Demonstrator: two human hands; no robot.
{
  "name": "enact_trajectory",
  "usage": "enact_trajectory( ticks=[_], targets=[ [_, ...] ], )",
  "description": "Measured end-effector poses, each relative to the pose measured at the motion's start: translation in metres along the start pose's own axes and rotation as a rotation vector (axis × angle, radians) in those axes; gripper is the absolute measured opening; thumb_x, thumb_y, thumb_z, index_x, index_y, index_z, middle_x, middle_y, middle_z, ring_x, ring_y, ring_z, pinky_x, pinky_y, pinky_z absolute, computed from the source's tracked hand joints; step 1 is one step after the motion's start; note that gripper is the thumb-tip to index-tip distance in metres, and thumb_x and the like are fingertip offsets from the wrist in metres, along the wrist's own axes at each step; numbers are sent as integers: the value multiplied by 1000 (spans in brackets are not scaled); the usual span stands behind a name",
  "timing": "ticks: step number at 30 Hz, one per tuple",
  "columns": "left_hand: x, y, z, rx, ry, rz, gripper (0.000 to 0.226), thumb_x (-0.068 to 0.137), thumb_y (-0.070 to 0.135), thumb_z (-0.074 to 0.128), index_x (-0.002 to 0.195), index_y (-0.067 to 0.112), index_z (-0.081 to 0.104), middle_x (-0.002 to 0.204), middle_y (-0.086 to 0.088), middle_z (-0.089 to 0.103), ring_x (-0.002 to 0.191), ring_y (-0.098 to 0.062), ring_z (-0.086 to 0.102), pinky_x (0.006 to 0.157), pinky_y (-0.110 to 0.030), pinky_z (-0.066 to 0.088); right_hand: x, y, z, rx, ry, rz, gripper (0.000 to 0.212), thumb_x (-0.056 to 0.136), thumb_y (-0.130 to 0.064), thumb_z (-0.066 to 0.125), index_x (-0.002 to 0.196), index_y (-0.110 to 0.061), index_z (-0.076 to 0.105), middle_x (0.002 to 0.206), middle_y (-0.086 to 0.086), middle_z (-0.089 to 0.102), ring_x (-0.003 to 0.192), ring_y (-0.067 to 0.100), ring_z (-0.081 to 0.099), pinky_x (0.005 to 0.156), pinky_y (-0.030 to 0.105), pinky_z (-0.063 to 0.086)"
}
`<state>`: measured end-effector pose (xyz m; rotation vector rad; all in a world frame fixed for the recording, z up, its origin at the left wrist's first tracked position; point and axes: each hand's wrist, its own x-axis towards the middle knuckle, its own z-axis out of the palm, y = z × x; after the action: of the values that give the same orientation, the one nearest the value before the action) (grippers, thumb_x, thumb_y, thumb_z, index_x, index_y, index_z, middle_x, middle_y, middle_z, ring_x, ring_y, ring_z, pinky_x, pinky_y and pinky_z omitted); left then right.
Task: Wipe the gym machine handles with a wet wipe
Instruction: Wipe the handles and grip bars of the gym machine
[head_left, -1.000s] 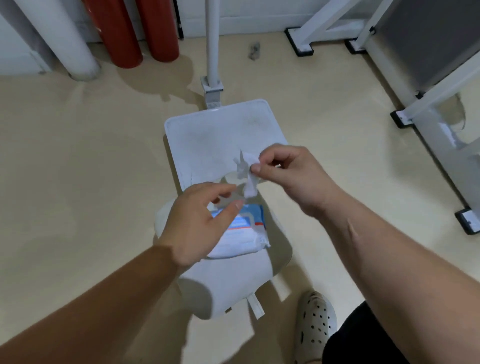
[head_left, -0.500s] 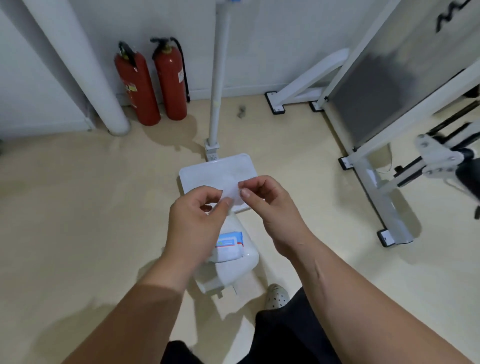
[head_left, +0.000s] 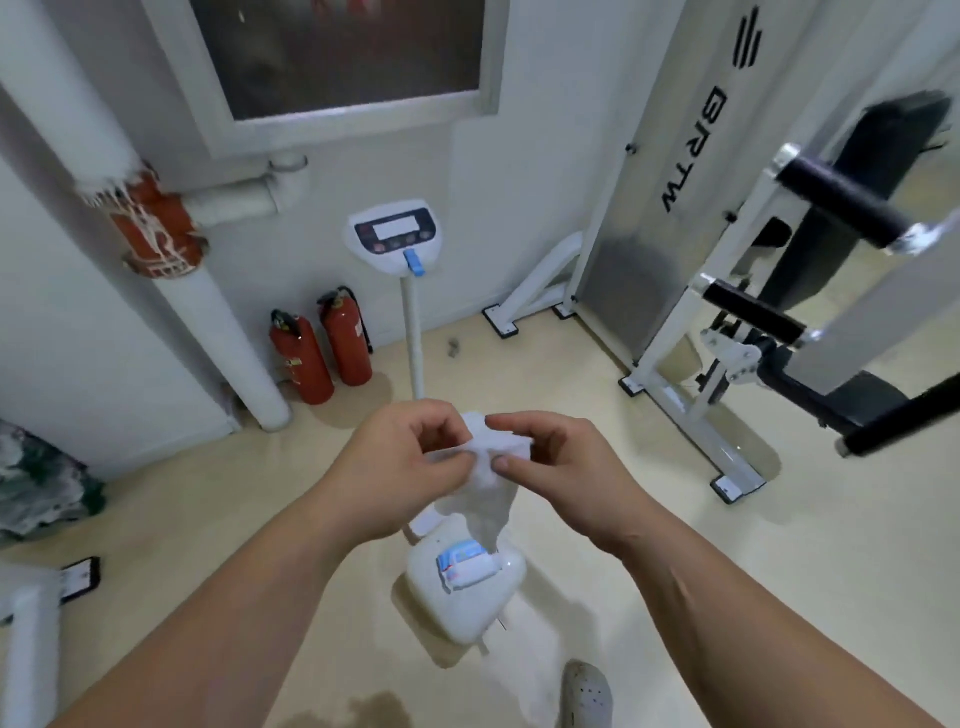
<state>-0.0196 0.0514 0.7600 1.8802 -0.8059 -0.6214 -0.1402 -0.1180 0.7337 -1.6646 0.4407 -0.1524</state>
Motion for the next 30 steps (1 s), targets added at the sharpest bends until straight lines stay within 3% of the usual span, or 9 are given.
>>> enact_trajectory(
  ticks=[3, 7, 13, 17, 21, 23, 25, 27, 30],
  targets=[
    [-1, 27, 24, 22, 3, -1, 18, 83, 1, 73, 74, 16, 70, 70, -2, 70, 60, -8, 57, 60, -26, 46, -26, 1, -32, 35, 61, 14, 39, 88, 0, 76, 120, -23, 71, 109, 7, 77, 101, 25, 72, 99, 39, 56],
    [-7, 56, 76, 7, 54, -38, 20, 84, 2, 74, 74, 19, 72, 75, -11, 71, 62, -14, 59, 62, -31, 49, -61, 5, -88, 74, 90, -26, 45, 88, 5, 74, 119, -26, 72, 82, -5, 62, 78, 14, 59, 82, 31, 53],
    [-10, 97, 180, -105, 136, -102, 16, 89, 9, 73, 78, 19, 70, 80, -22, 69, 65, -16, 58, 64, -31, 47, -110, 26, -173, 203, 154, -2, 23, 87, 0, 76, 105, -14, 77, 77, 5, 61, 72, 17, 57, 65, 22, 50],
    [-9, 121, 235, -154, 87, -163, 19, 96, 11, 65, 78, 11, 71, 70, -10, 71, 61, -15, 58, 57, -18, 47, -136, 40, -221, 140, 177, -10, 11, 92, -6, 72, 84, -9, 77, 80, 2, 73, 74, 10, 64, 69, 22, 50],
    [1, 132, 270, -44, 68, -189, 26, 98, 18, 64, 72, 16, 70, 63, 2, 63, 62, -15, 51, 65, -28, 45, -154, 46, -253, 124, 205, -26, 17, 97, -9, 66, 86, -18, 77, 82, 2, 76, 75, 12, 65, 69, 28, 50],
    [5, 139, 287, -5, 86, -113, 7, 89, 26, 74, 83, 24, 71, 77, 4, 70, 68, -11, 58, 68, -25, 48, -158, 48, -262, 73, 218, -34, 17, 96, -10, 66, 90, -19, 79, 85, 3, 78, 78, 11, 67, 73, 29, 53],
    [4, 149, 303, 99, 67, 2, 20, 79, 25, 83, 92, 33, 71, 93, 17, 72, 80, -1, 64, 72, -16, 48, -160, 48, -268, 52, 222, -42, 16, 96, -14, 65, 90, -18, 80, 83, 4, 77, 74, 9, 65, 70, 27, 50],
    [5, 155, 316, 186, 60, 85, 22, 76, 22, 85, 88, 36, 73, 90, 26, 71, 88, 2, 63, 73, -11, 44, -162, 49, -273, 33, 227, -34, 15, 93, -21, 67, 86, -16, 80, 81, 9, 76, 71, 10, 63, 66, 29, 48],
    [15, 150, 328, 202, 83, 161, 12, 81, 23, 82, 79, 34, 77, 79, 21, 73, 84, 4, 63, 70, -7, 41, -163, 51, -285, 25, 303, 14, 10, 89, -17, 76, 79, -14, 77, 70, 5, 73, 62, 9, 63, 57, 25, 47]
  ],
)
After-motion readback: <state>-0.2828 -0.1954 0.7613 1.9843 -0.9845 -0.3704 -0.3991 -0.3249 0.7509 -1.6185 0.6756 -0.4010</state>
